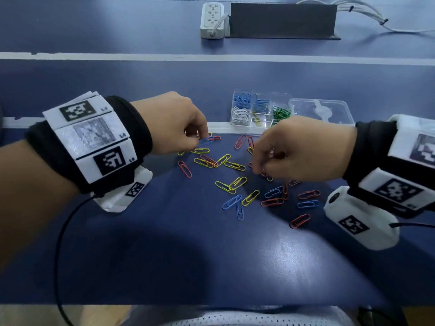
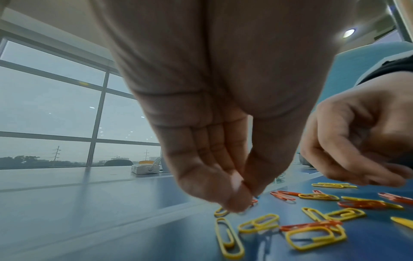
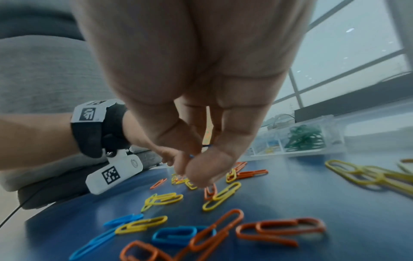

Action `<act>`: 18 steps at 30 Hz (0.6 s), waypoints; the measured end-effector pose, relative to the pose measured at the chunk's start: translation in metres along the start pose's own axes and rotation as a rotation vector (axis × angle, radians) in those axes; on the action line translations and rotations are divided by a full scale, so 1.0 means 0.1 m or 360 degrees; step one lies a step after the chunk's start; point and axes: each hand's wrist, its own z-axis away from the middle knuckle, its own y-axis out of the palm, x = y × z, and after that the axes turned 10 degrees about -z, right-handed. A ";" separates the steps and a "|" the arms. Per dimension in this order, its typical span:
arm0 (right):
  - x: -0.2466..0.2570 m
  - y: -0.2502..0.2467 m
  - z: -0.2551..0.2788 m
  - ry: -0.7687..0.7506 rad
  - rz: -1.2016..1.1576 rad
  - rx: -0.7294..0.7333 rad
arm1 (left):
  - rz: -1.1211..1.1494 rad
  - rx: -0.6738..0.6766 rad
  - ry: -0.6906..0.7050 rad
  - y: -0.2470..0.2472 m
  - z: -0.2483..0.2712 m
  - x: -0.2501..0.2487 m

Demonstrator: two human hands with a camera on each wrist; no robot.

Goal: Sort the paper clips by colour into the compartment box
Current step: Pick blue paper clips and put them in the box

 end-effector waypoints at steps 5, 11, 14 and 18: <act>-0.08 -0.03 0.07 0.0085 -0.0142 -0.0020 | 0.0243 0.0078 -0.0046 -0.02 0.02 -0.05; -0.01 0.08 0.15 -0.0086 0.0394 0.0229 | 0.1227 0.0656 0.0017 0.01 0.04 -0.29; -0.02 0.09 0.11 -0.0079 0.0410 0.0217 | 0.1407 0.0826 0.0127 0.05 0.05 -0.42; -0.06 0.12 0.10 -0.0067 0.0391 0.0154 | 0.1209 0.0709 0.0132 0.16 0.09 -0.45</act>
